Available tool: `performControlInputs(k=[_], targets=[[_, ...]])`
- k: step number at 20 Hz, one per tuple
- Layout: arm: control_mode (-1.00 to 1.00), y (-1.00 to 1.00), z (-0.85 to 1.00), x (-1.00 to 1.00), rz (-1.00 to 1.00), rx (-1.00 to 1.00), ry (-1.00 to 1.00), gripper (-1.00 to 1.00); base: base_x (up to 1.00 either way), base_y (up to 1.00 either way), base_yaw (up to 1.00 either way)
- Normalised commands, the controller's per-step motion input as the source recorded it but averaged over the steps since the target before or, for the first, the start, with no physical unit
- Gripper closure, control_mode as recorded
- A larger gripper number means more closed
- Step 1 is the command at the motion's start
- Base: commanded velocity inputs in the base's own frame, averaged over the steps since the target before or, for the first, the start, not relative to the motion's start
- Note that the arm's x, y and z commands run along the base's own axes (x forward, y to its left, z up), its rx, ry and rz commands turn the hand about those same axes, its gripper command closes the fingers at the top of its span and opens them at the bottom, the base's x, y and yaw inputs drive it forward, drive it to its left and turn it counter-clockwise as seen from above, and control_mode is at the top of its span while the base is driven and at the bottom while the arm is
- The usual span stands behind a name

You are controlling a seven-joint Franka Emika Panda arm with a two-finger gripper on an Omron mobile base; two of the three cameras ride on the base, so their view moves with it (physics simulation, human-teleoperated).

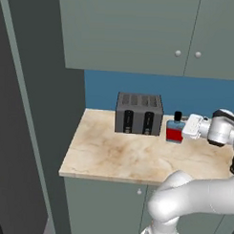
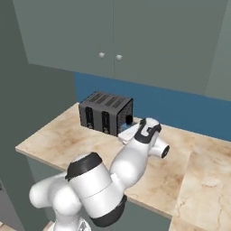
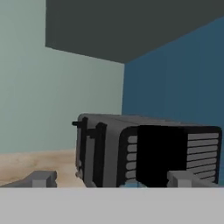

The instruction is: Place the beer and liquor on the top shelf of the fridge to keep them out of children's reach, and place the tomato on lower shelves for easy access.

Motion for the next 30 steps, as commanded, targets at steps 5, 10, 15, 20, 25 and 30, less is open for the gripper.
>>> performControlInputs(k=[5, 10, 15, 20, 25, 30], targets=[[-1.0, -0.12, -0.14, 0.32, 0.0, 0.0, -0.01, -1.0, 0.0, 0.0, 0.0], [-1.0, -0.32, -0.09, 0.06, 0.0, 0.0, 0.0, -1.0, 0.0, 0.0, 0.0], [-1.0, -0.36, -0.01, 0.05, 0.0, 0.0, 0.0, -1.0, 0.0, 0.0, 0.0], [-1.0, -0.03, 0.0, 0.2, 0.0, 0.0, 0.0, -1.0, 0.0, 0.0, 0.0], [-1.0, 0.13, 0.0, 0.05, 0.0, -0.01, 0.0, -1.0, 0.0, 0.0, 0.0], [-1.0, 0.1, 0.0, 0.0, 0.0, -0.01, 0.0, -1.0, 0.0, 0.0, 0.0]])
